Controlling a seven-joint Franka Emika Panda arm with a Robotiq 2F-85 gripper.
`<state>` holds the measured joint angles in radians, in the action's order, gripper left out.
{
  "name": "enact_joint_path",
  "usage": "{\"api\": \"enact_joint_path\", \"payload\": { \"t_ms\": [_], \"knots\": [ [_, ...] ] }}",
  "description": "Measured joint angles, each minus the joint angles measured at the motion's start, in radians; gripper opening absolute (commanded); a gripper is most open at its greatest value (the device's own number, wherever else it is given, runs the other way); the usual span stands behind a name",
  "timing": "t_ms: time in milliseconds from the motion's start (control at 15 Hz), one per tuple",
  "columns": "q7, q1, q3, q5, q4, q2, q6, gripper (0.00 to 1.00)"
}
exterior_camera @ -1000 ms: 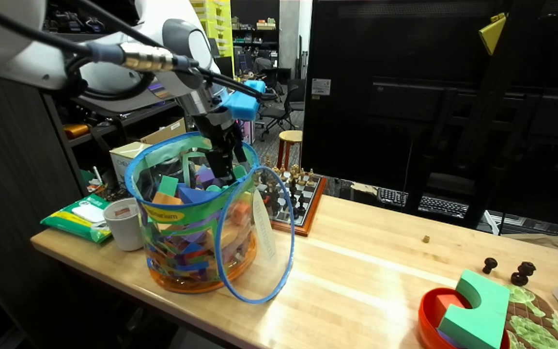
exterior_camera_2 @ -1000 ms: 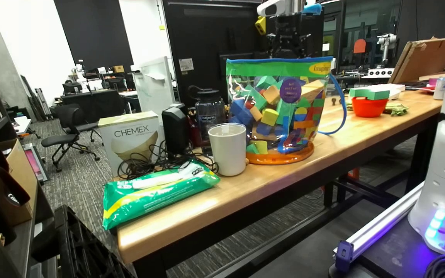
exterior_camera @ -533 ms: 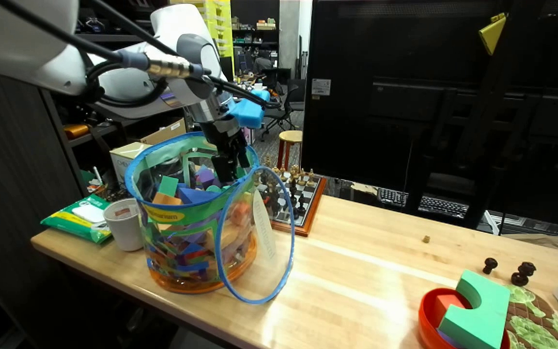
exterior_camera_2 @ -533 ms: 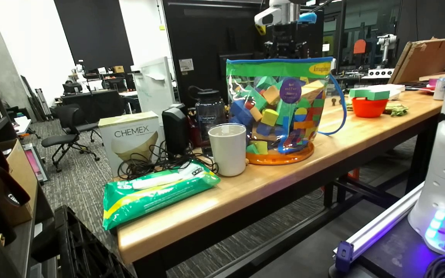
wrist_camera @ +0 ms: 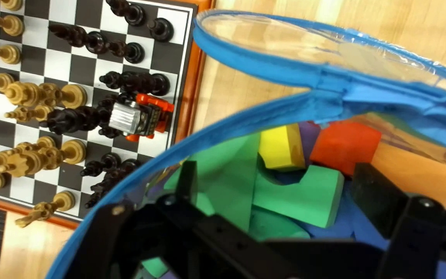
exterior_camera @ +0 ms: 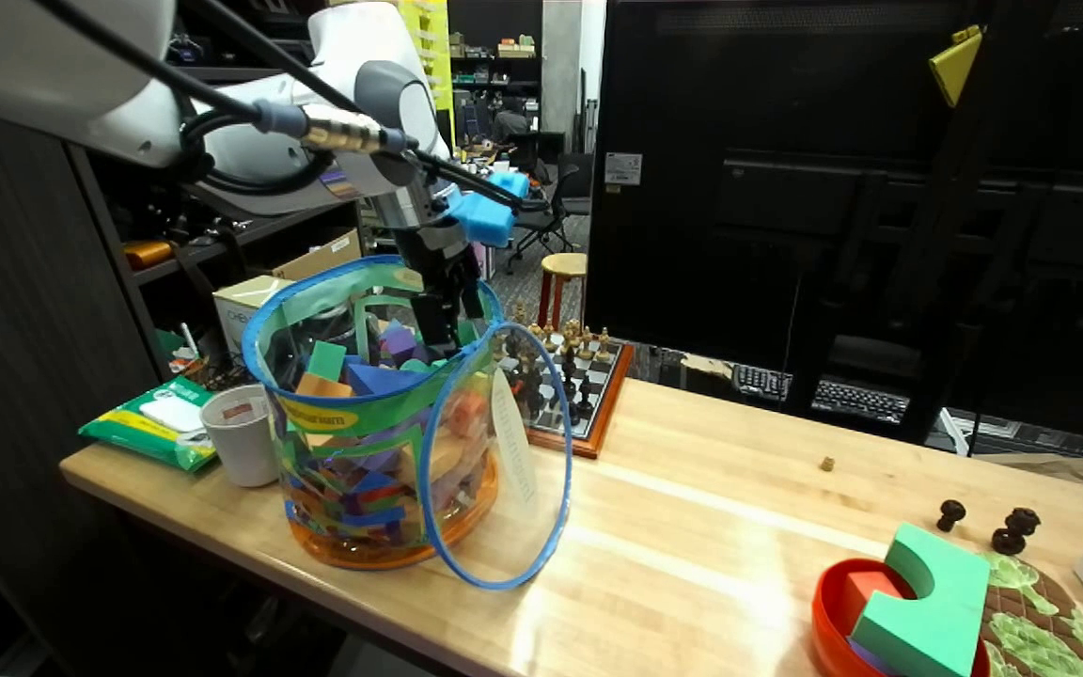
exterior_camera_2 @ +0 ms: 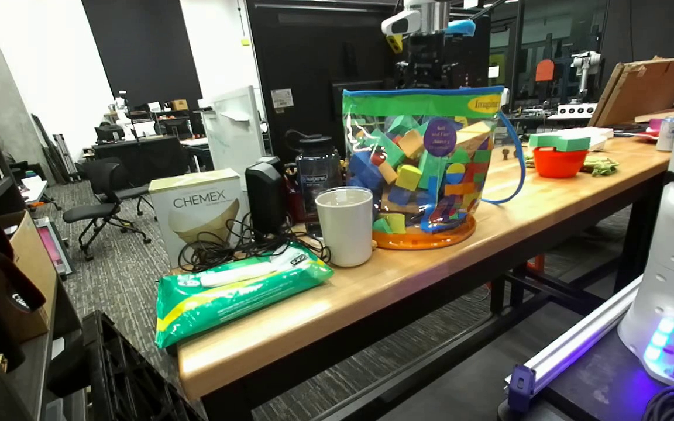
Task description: Remove one block from the toy bag
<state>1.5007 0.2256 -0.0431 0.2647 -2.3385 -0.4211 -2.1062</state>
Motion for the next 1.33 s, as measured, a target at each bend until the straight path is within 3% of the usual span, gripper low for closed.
{"api": "enact_joint_path", "payload": {
  "t_ms": [800,1333],
  "knots": [
    [-0.001,-0.005,0.001,-0.124,0.063,0.069,0.010,1.00],
    [-0.001,-0.019,0.002,-0.141,0.105,0.123,0.014,1.00]
  ]
}}
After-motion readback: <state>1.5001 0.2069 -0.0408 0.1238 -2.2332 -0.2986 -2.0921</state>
